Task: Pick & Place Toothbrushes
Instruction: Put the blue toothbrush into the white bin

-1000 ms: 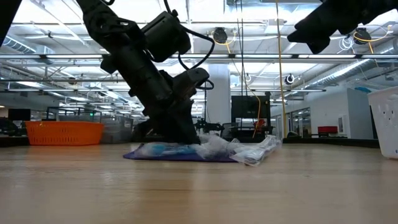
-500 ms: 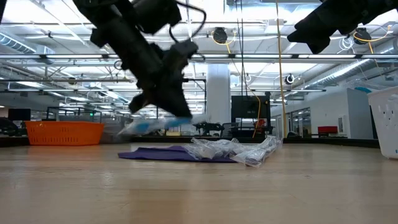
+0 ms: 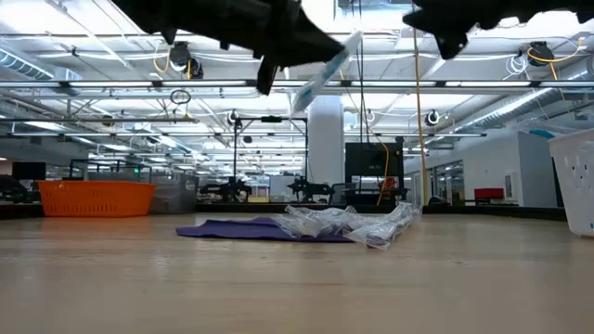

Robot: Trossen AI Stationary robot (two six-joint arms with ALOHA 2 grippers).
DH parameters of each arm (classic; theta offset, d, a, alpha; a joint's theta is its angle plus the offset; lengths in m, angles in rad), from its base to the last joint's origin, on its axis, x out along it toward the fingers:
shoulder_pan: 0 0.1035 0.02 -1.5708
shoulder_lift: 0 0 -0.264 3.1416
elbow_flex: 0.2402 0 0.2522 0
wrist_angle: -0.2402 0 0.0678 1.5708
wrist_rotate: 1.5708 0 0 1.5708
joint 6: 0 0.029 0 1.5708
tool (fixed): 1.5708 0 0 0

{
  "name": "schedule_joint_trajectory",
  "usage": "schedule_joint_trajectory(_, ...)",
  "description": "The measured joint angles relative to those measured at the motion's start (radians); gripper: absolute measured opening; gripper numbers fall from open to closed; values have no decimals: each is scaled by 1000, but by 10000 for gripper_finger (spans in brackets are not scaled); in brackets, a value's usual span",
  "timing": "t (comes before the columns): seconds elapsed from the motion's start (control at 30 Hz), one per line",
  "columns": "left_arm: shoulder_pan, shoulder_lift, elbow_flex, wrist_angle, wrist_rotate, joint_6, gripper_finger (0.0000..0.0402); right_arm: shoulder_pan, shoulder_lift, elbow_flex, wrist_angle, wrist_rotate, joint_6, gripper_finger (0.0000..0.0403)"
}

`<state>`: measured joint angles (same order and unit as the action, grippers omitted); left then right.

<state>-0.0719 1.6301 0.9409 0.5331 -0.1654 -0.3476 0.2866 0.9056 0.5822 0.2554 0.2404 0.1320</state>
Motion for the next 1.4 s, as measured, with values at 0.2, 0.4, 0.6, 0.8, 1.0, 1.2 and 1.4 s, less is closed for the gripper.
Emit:
schedule_joint_trajectory(0.2, 0, 0, 0, 102, 7, 91, 1, -26, 84, 0, 164, -1, -25, 134)
schedule_joint_trajectory(0.4, -8, 0, 0, 114, 7, 120, 1, -79, 155, 0, 253, -2, -23, 134)
schedule_joint_trajectory(0.6, -22, 0, 0, 112, 7, 154, 0, -117, 199, -1, 332, -6, -21, 134)
schedule_joint_trajectory(0.8, -20, 0, 0, 98, 2, 155, 0, -130, 219, -1, 415, -8, -21, 134)
schedule_joint_trajectory(1.0, -21, 0, 0, 91, -11, 162, 0, -140, 236, -1, 461, -8, -21, 132)
schedule_joint_trajectory(1.2, -20, 0, 0, 80, -16, 162, 1, -170, 261, -1, 489, -9, -21, 77)
schedule_joint_trajectory(1.4, -20, 0, 0, 52, -46, 162, 8, -175, 269, -1, 476, -14, -28, 14)
